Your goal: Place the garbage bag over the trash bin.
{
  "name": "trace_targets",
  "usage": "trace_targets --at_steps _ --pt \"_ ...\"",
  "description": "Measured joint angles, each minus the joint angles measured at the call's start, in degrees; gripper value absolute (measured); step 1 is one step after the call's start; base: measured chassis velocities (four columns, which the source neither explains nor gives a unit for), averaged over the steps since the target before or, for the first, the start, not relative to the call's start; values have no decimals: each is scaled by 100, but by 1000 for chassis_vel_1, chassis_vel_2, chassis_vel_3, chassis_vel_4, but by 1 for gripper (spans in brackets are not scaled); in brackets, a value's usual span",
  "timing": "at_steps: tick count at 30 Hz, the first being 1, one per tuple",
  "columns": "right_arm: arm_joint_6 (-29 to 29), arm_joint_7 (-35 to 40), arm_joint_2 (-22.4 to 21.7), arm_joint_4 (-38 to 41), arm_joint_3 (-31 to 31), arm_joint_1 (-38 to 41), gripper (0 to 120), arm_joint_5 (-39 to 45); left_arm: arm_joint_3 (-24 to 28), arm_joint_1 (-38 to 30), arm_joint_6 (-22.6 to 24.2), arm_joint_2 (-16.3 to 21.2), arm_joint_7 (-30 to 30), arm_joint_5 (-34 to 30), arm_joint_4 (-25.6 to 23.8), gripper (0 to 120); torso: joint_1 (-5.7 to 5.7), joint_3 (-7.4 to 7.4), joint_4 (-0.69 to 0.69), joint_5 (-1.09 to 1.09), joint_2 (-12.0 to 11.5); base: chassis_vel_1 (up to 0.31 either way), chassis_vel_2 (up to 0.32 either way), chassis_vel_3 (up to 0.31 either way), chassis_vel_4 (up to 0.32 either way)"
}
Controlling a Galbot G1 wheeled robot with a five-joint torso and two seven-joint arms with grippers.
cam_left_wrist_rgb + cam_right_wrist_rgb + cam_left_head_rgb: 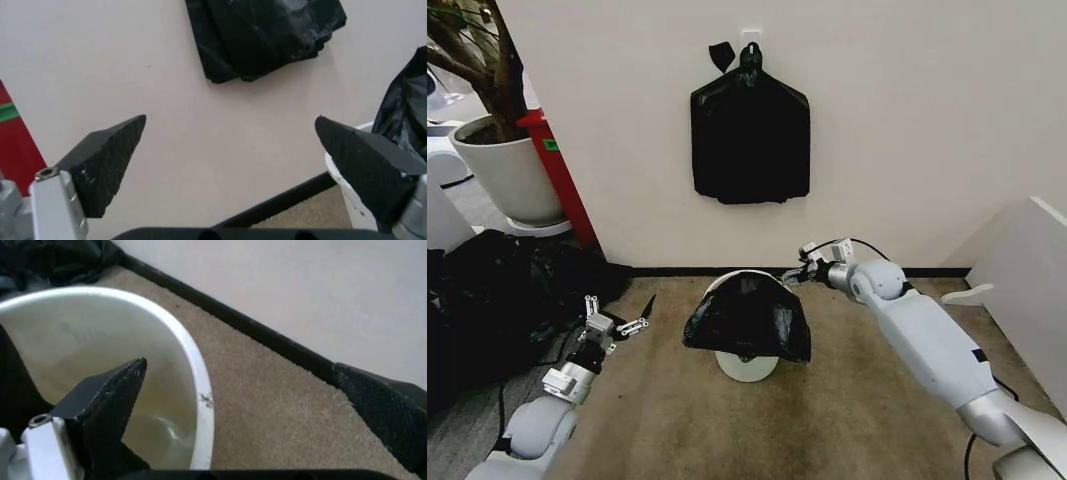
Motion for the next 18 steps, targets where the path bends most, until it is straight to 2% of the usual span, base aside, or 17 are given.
trace_targets --at_steps 5,10,12,17,18 --pt "10 0 96 -142 -81 2 95 -416 35 -3 18 -69 -109 88 26 100 0 0 0 0 0 0 0 0 0" --pt "-76 30 123 -190 -122 -35 72 -669 18 45 21 -99 -226 149 20 100 0 -1 0 0 0 0 0 0 0" --pt "-87 31 122 -176 -133 -47 68 -676 12 49 23 -101 -242 154 15 100 0 0 0 0 0 0 0 0 0" --pt "-180 197 130 -8 -204 -135 46 -622 -4 67 89 -134 -420 188 -38 100 0 0 0 1 0 0 0 0 0" --pt "-180 197 130 -8 -204 -135 46 -622 -4 67 89 -134 -420 188 -38 100 0 0 0 1 0 0 0 0 0"
